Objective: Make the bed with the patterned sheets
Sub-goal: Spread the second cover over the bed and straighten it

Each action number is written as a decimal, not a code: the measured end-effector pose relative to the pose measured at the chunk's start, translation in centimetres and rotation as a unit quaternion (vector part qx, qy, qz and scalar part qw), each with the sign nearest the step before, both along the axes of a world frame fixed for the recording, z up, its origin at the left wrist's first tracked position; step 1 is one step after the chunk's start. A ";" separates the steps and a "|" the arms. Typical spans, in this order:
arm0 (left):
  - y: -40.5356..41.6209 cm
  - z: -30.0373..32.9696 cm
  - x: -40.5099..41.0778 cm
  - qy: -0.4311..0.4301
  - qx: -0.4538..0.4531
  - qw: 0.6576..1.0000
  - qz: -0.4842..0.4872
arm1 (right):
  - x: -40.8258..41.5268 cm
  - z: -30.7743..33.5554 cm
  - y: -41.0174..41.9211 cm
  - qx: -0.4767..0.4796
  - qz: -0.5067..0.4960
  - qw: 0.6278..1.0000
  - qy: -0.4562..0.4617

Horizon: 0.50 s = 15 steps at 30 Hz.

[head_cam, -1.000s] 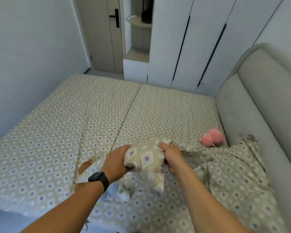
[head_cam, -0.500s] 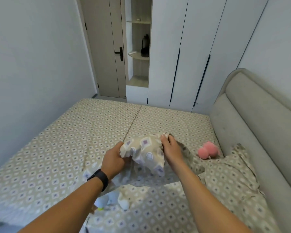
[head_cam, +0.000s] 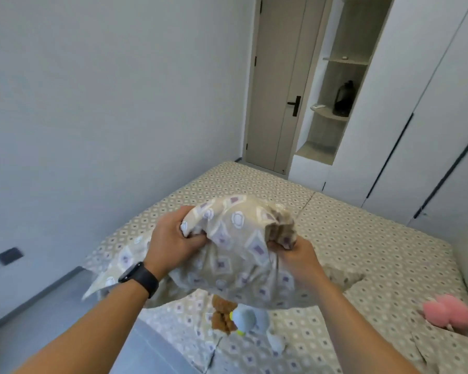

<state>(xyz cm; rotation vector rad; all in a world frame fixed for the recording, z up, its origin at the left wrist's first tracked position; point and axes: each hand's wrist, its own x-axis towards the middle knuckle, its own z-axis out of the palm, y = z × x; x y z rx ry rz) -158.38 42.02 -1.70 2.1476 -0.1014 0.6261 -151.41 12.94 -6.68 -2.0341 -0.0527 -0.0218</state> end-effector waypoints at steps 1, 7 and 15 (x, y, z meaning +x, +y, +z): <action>1.6 0.0 0.1 -0.020 0.031 0.999 0.032 | 0.0 0.2 2.3 0.024 -0.007 1.000 -0.006; 23.2 -3.8 -3.3 0.056 -0.042 0.958 0.277 | 0.6 1.1 24.7 0.082 0.045 0.995 0.036; 38.7 -8.2 -2.2 0.180 -0.373 0.878 0.240 | 5.2 0.3 42.3 0.190 0.071 0.970 0.134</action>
